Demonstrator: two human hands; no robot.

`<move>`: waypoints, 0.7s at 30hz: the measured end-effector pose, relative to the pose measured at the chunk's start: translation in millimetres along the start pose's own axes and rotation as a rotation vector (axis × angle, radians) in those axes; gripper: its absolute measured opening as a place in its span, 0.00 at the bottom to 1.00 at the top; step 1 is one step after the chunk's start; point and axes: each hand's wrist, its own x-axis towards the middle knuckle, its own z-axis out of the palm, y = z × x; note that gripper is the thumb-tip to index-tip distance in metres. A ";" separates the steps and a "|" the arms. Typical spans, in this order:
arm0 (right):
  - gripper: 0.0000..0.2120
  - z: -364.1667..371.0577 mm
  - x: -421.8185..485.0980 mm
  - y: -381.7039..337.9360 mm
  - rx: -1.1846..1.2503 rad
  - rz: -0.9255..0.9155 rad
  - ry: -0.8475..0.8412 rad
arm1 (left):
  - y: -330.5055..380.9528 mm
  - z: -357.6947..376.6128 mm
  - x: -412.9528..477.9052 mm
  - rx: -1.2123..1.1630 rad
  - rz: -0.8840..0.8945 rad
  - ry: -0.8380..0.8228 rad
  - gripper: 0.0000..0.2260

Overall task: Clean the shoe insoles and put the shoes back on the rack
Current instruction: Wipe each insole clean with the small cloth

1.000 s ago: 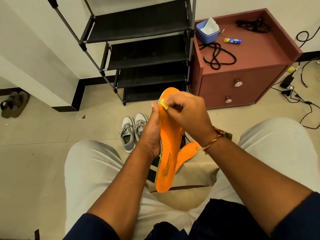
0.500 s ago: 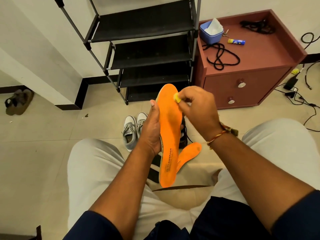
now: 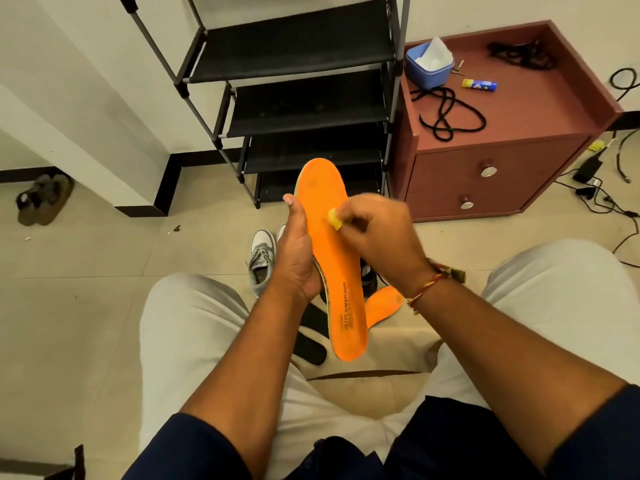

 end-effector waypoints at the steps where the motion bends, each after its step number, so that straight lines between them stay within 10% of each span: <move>1: 0.03 5.4 -6.5 -8.4 0.029 -0.008 -0.069 | 0.9 -1.9 1.7 -0.022 0.004 0.013 0.29; 21: 0.05 9.2 -10.9 -2.6 0.211 0.132 -0.090 | 9.9 -24.9 24.5 -0.291 0.156 0.186 0.38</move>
